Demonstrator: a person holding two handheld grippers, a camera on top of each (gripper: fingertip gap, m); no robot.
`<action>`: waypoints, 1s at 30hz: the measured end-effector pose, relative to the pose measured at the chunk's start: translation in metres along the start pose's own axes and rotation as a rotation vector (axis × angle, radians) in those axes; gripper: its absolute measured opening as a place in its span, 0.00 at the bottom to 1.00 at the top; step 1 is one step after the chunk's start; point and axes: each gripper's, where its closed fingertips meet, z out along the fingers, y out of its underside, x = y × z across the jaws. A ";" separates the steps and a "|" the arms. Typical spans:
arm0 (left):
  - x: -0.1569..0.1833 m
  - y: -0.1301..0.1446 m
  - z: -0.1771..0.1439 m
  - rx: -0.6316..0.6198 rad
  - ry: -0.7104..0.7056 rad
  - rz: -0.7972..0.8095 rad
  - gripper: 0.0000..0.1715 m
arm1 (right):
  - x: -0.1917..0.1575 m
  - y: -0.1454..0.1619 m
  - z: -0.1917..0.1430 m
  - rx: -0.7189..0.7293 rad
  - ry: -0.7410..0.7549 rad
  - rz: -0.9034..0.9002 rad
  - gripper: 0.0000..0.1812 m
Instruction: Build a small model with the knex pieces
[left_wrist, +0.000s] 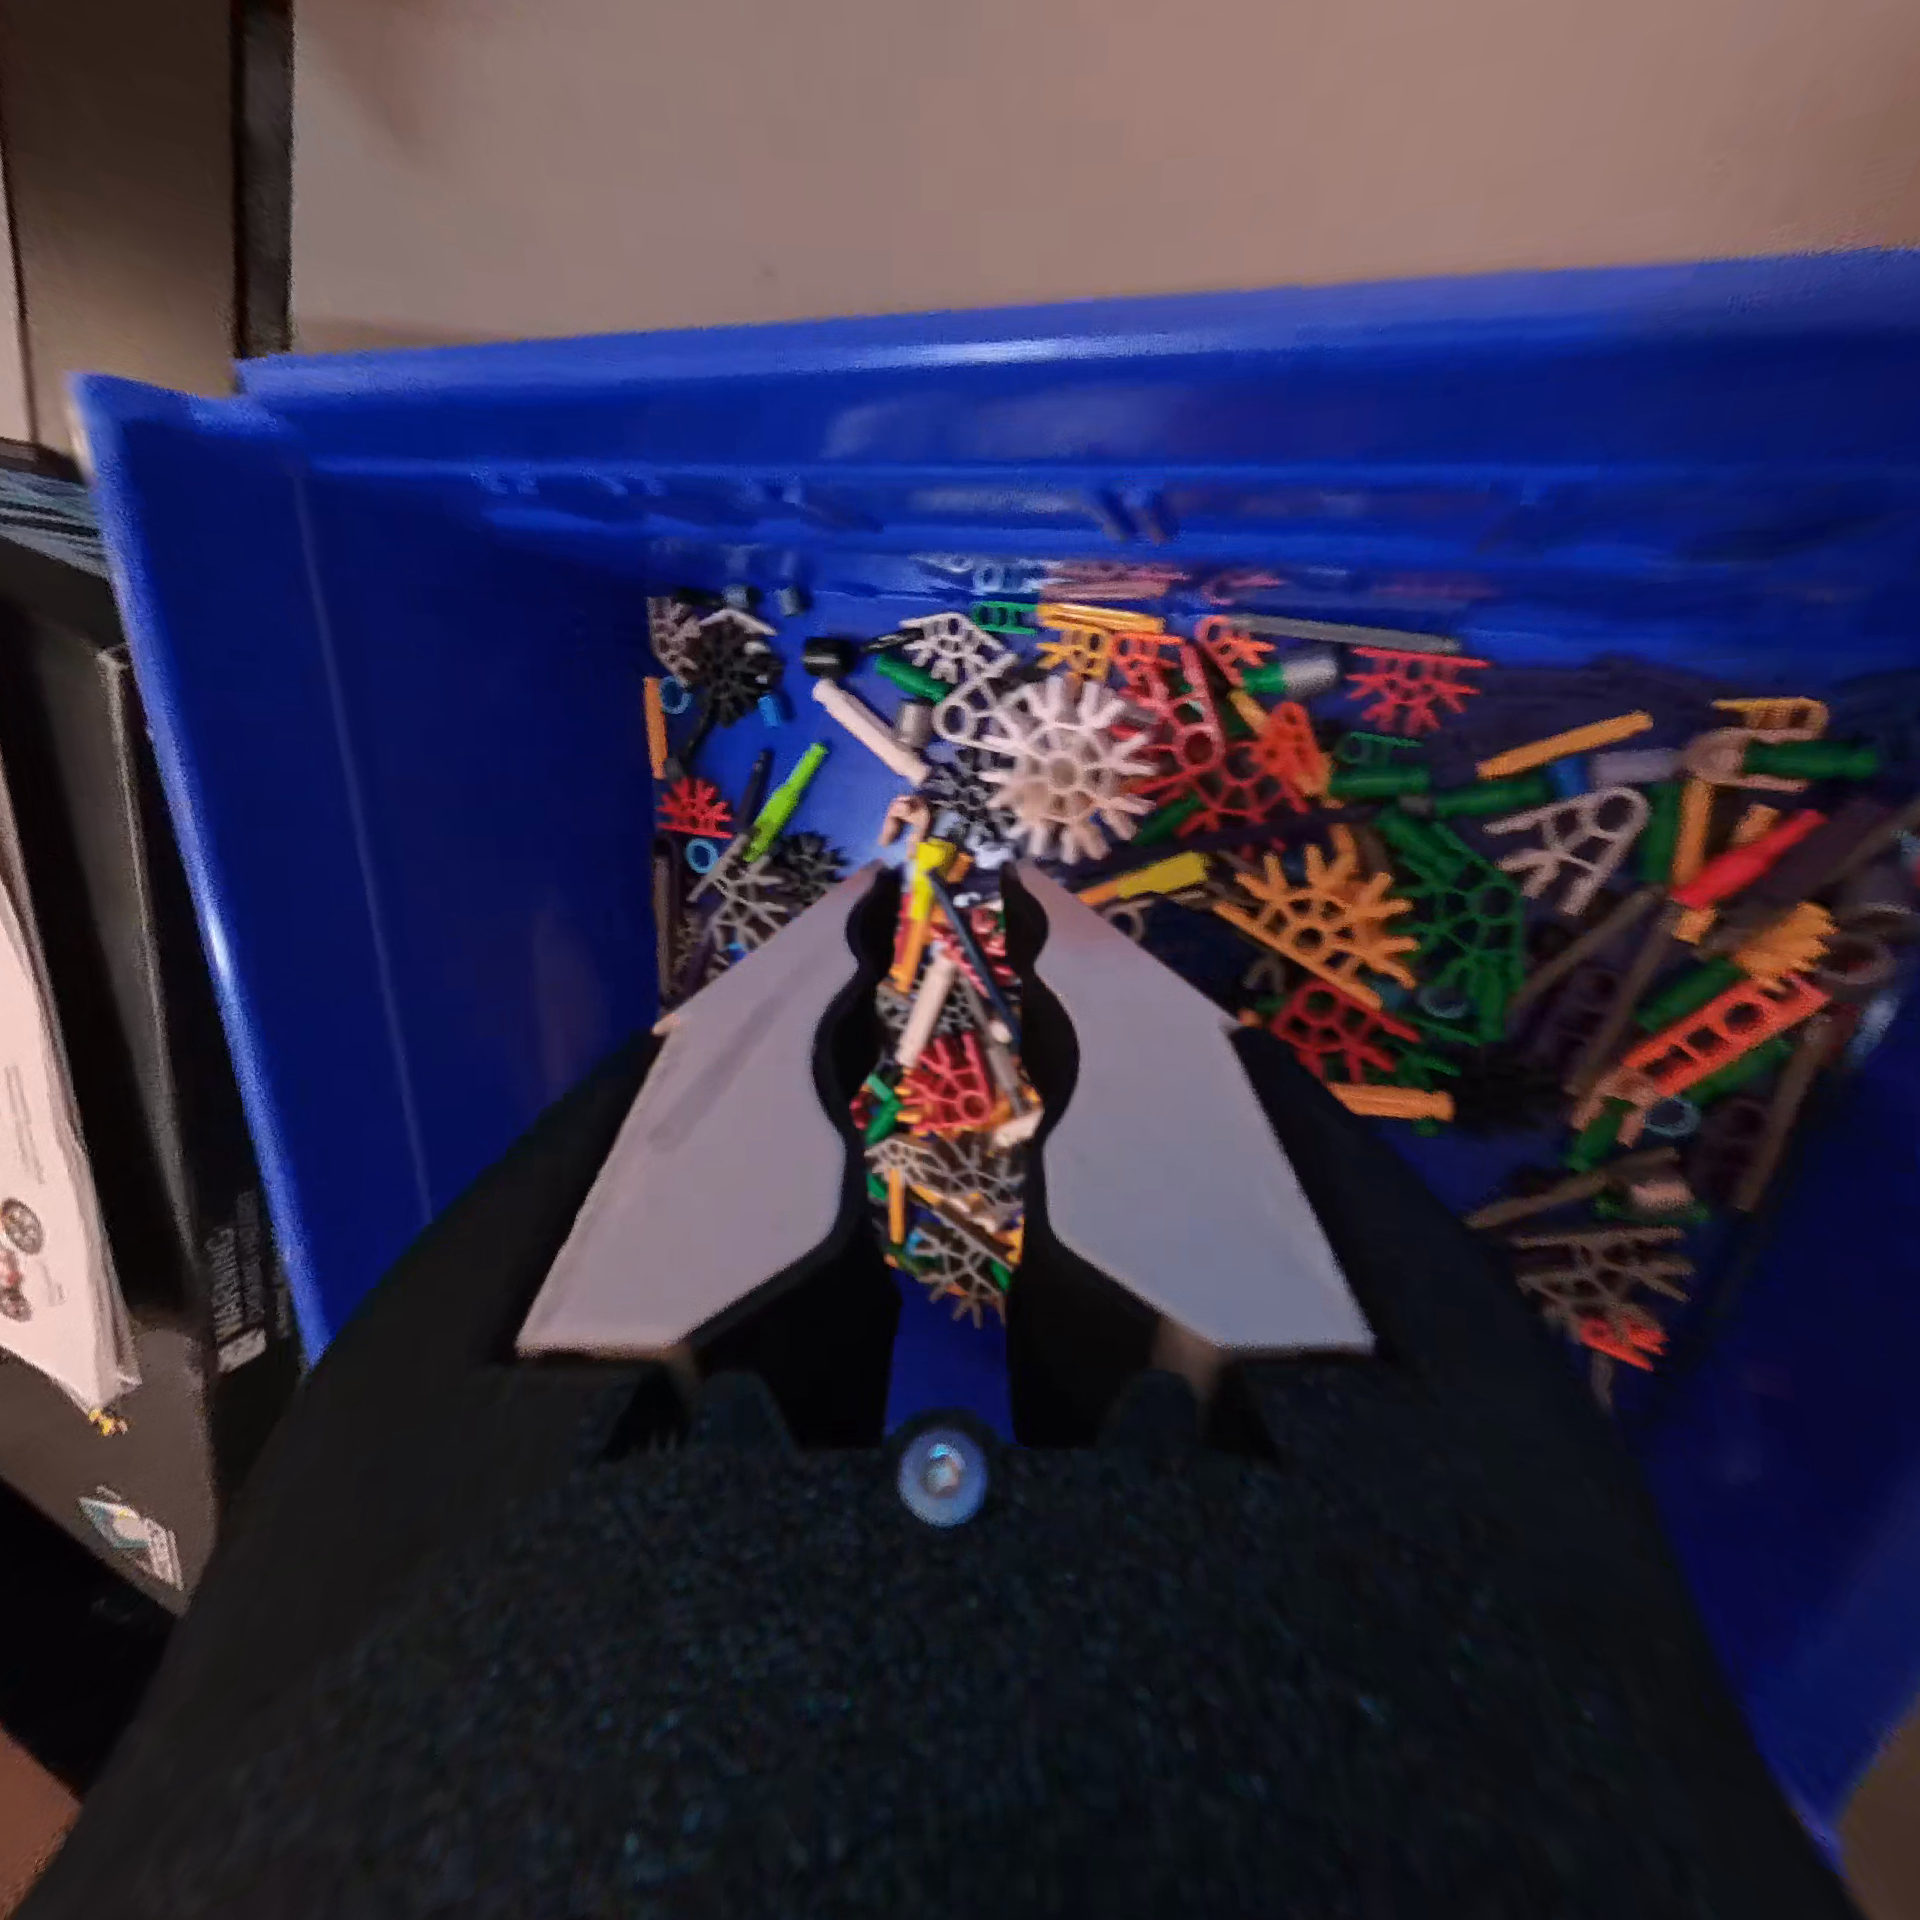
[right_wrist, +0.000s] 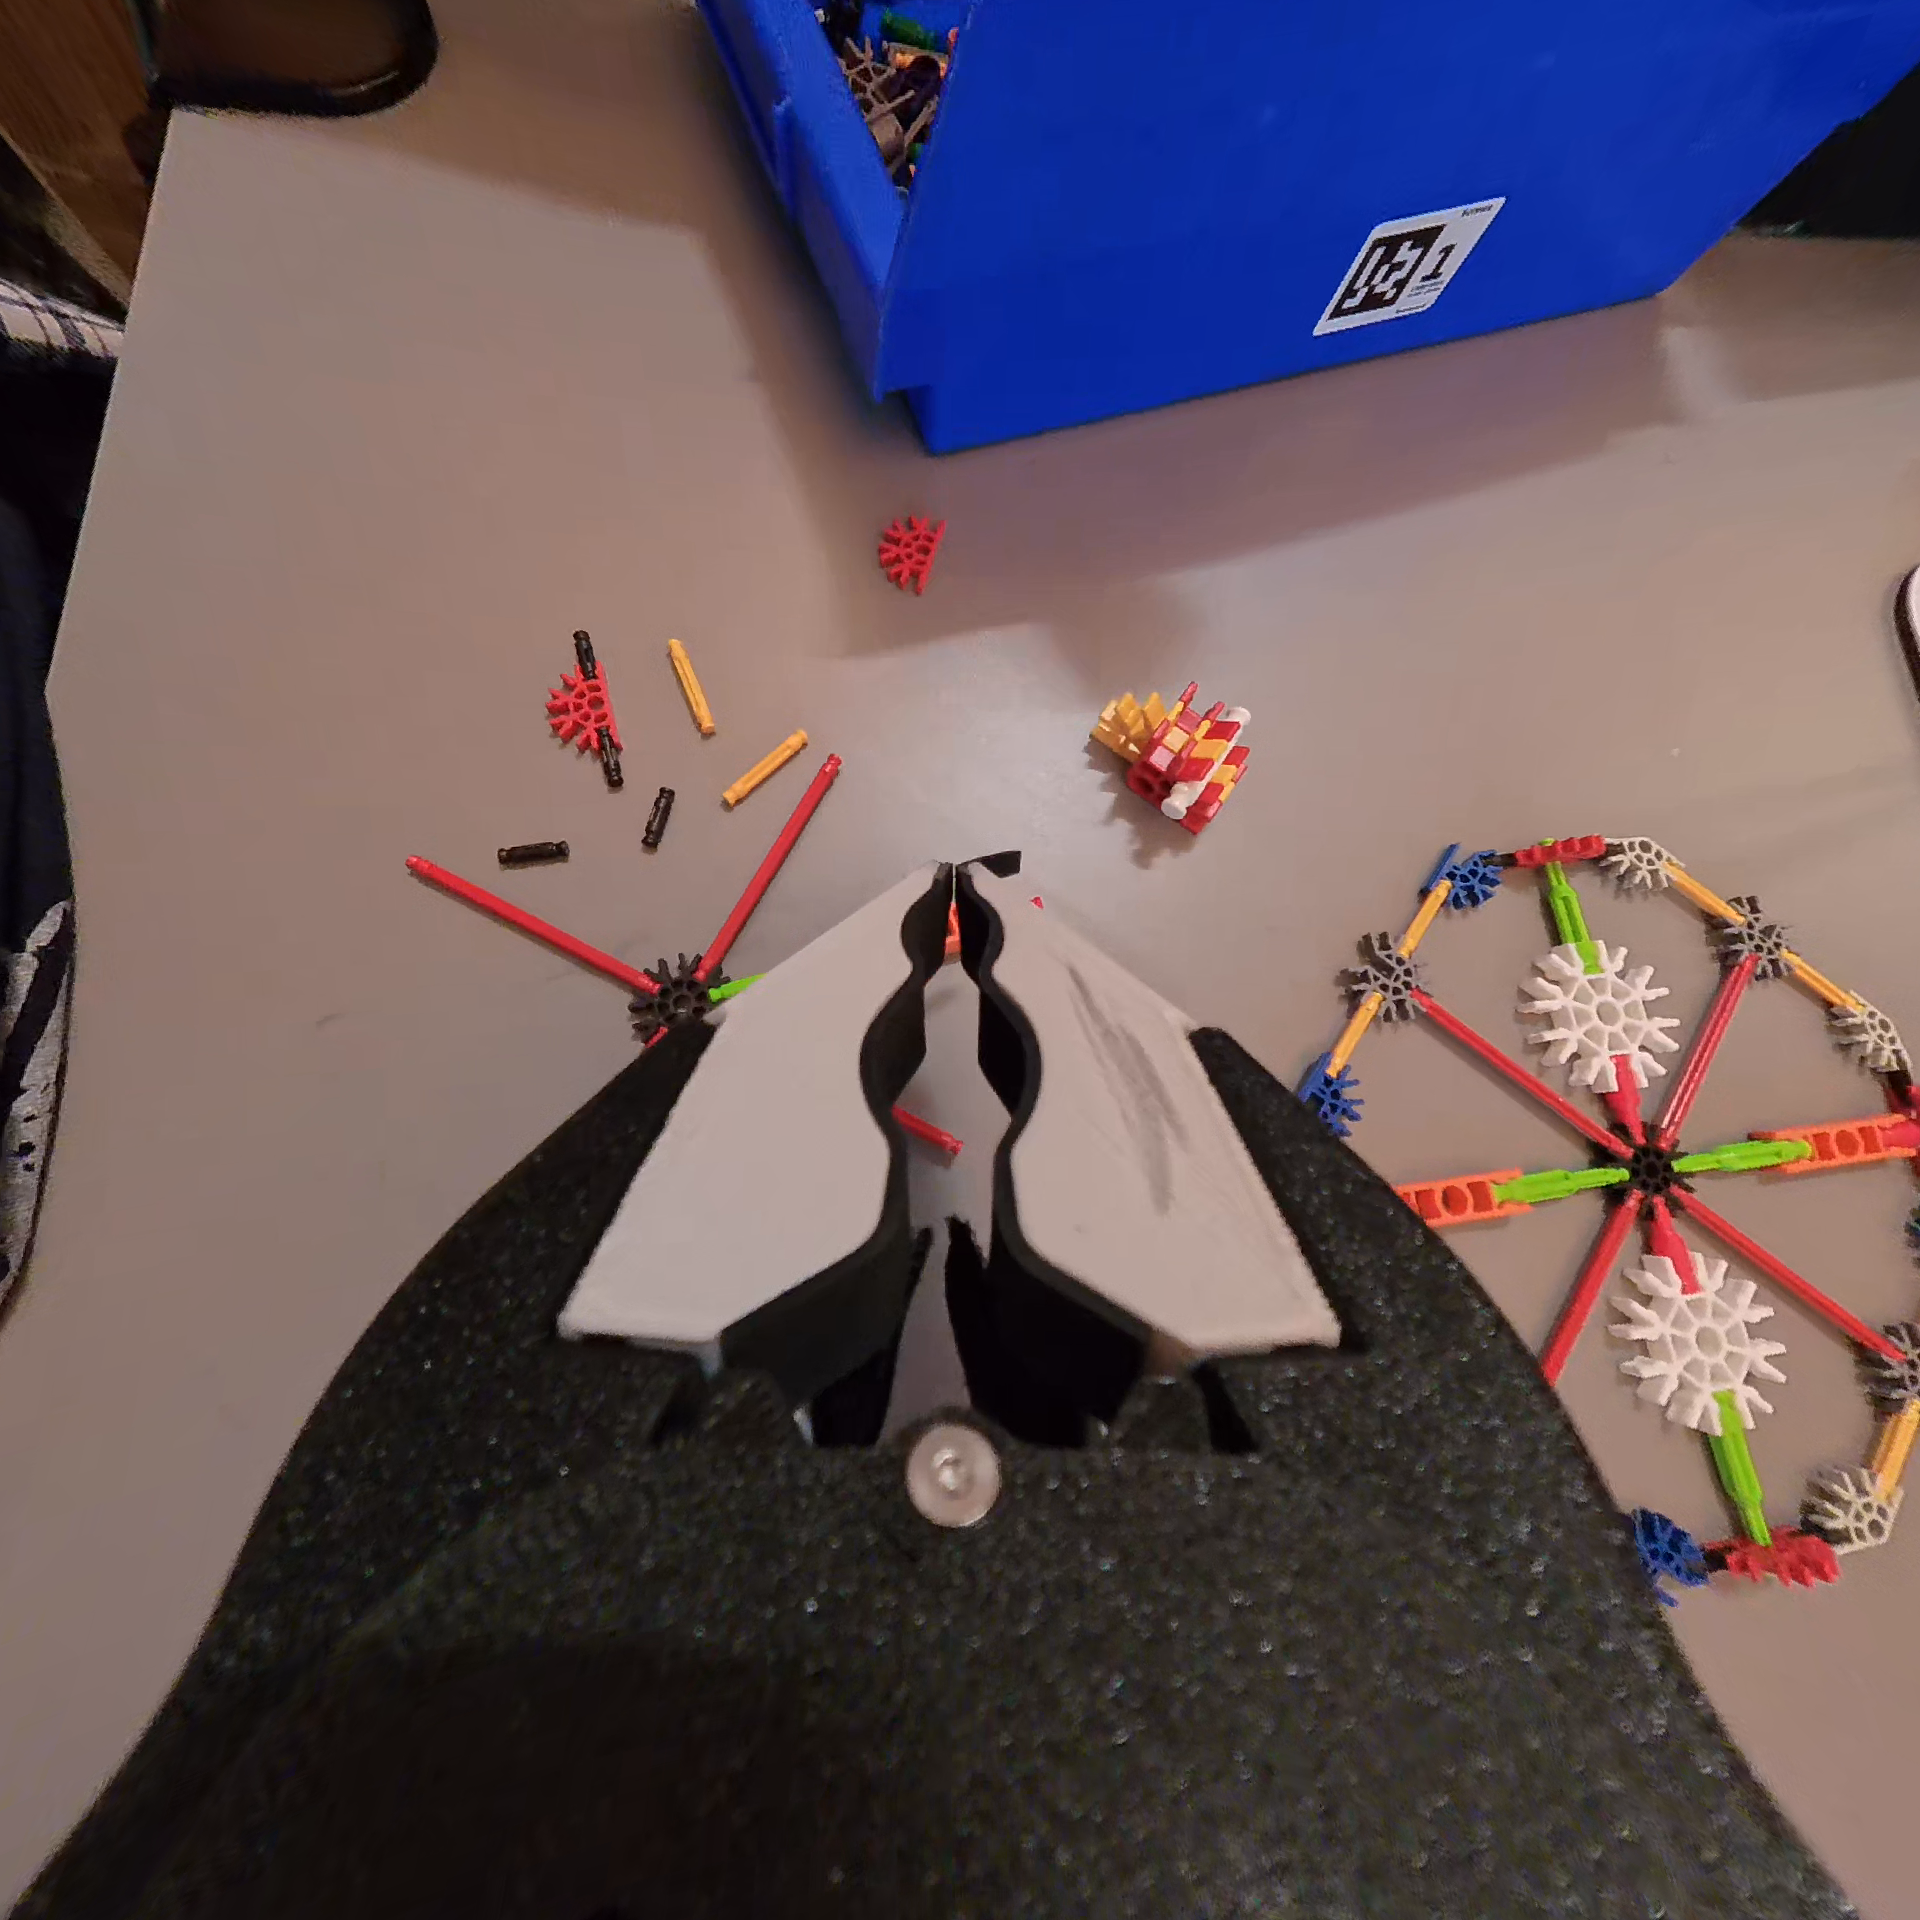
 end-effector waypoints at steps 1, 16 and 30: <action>-0.007 -0.001 0.003 0.008 -0.006 -0.012 0.10 | 0.000 0.000 0.000 -0.002 -0.001 0.001 0.00; -0.038 -0.002 0.046 -0.053 0.012 0.049 0.08 | 0.000 0.002 0.001 -0.004 -0.006 0.004 0.00; -0.032 0.000 0.056 -0.054 0.122 0.089 0.02 | 0.000 0.003 0.001 -0.005 -0.009 0.009 0.00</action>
